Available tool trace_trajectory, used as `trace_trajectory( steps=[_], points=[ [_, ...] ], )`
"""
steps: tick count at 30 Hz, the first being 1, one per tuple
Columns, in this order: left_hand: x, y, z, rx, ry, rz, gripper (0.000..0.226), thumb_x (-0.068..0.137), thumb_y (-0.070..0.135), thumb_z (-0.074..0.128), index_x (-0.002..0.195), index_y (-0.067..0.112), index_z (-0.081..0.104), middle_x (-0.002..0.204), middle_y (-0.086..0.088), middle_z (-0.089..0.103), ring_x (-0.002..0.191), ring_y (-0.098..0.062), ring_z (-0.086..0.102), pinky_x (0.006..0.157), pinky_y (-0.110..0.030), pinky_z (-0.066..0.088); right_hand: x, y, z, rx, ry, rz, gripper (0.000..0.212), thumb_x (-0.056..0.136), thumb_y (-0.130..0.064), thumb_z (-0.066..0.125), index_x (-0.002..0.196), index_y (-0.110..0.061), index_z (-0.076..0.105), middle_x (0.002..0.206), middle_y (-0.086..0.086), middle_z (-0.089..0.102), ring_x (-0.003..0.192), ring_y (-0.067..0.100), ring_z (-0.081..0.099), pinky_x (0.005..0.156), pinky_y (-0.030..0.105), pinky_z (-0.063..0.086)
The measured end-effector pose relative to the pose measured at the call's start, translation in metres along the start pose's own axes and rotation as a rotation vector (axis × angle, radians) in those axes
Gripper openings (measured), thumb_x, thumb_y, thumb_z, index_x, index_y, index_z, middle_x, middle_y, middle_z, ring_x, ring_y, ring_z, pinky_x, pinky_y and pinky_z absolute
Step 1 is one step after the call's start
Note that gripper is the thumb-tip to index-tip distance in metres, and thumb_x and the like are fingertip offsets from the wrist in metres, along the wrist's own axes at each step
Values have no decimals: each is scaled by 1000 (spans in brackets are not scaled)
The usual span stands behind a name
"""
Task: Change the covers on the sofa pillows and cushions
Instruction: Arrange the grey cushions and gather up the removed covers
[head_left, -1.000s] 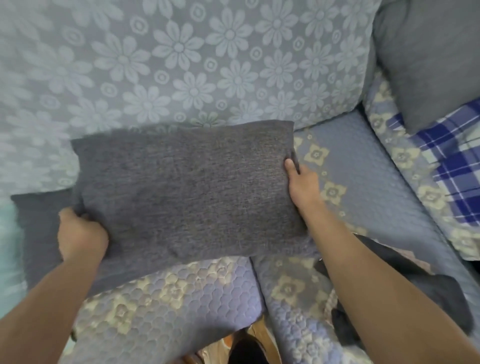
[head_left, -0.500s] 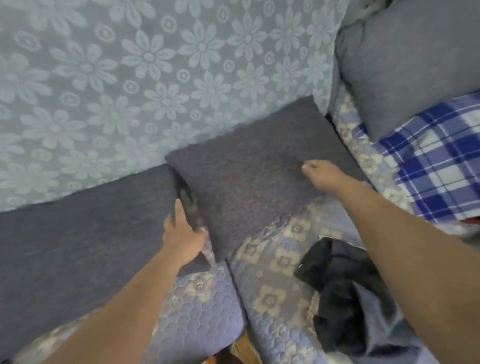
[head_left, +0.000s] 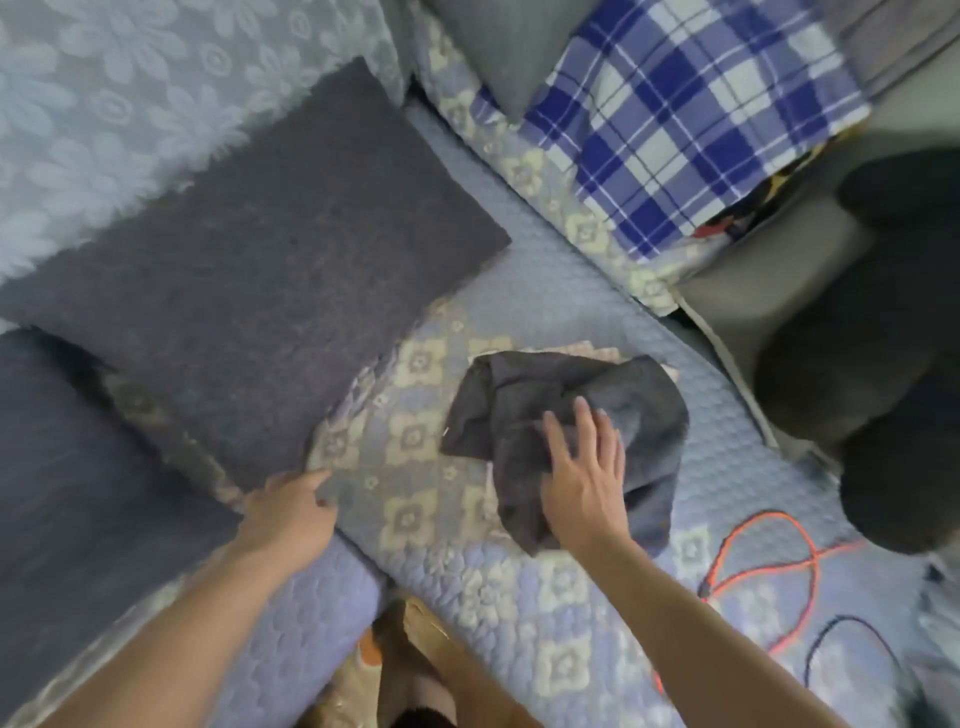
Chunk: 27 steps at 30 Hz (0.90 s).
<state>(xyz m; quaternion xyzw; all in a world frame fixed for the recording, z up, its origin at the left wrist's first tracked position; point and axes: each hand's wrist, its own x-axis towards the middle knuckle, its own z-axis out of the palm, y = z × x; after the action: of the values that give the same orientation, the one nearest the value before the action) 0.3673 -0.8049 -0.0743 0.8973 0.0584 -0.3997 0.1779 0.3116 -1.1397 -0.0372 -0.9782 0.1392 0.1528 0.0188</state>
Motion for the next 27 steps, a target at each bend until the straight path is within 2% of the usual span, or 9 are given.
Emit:
trace_trajectory(
  steps=[2,5,8,11,13,16,20,23,27],
  points=[
    [-7,12,7,16,3,24,45,98,30,54,142,26,57,147,-6,55,132,-30,51,109,-37,40,10,43,4,99,-60,300,90,88,-28,65,159,-27,11,164,15,5,148,42,11,118,52,22],
    [-28,43,9,-81,-50,63,39,101,26,56,140,24,59,143,-3,58,125,-27,58,95,-31,44,17,65,-5,321,-37,395,52,93,-13,49,145,-19,45,139,14,51,124,38,48,100,43,43],
    [-65,84,-1,-490,-121,78,19,100,25,61,118,30,65,122,1,69,114,-20,65,91,-31,47,-8,24,-41,640,218,478,30,89,-6,42,106,-22,60,102,-1,60,95,24,55,83,35,43],
    [-111,115,-18,-1100,-420,-20,26,97,41,63,122,35,66,120,-1,71,109,-23,68,92,-49,55,-72,-38,-70,654,235,257,9,81,-10,48,85,-17,49,89,-2,53,83,24,50,70,35,34],
    [-132,118,-25,-1225,-543,-4,41,93,43,65,133,38,60,124,-2,70,112,-24,68,86,-49,58,-116,-85,-74,618,134,-18,15,81,-23,51,92,-15,57,95,-3,53,88,23,53,74,33,40],
    [-140,90,-34,-769,15,-13,47,94,20,70,139,28,57,128,-6,67,117,-28,64,99,-45,52,-152,-123,-76,785,-176,-399,47,93,-38,56,138,-26,52,143,-8,48,136,11,38,113,20,28],
    [-130,13,-83,-868,699,-193,37,85,8,57,118,22,67,112,-13,68,104,-32,67,83,-34,58,-151,-104,-49,883,-174,-172,42,99,-31,56,141,-30,52,140,-13,49,129,5,44,103,14,34],
    [-139,-4,-99,-561,645,-73,40,86,11,62,125,23,64,118,-13,68,109,-36,64,96,-50,53,-124,-68,1,692,-125,130,44,95,-23,61,138,-17,50,142,2,39,126,25,48,100,28,42],
    [-153,1,-80,-68,418,50,26,90,25,65,114,34,69,88,2,65,101,-31,56,87,-44,45,-83,-17,58,378,-207,351,83,94,-34,62,158,-21,10,164,10,1,145,40,14,115,47,30]
  ],
)
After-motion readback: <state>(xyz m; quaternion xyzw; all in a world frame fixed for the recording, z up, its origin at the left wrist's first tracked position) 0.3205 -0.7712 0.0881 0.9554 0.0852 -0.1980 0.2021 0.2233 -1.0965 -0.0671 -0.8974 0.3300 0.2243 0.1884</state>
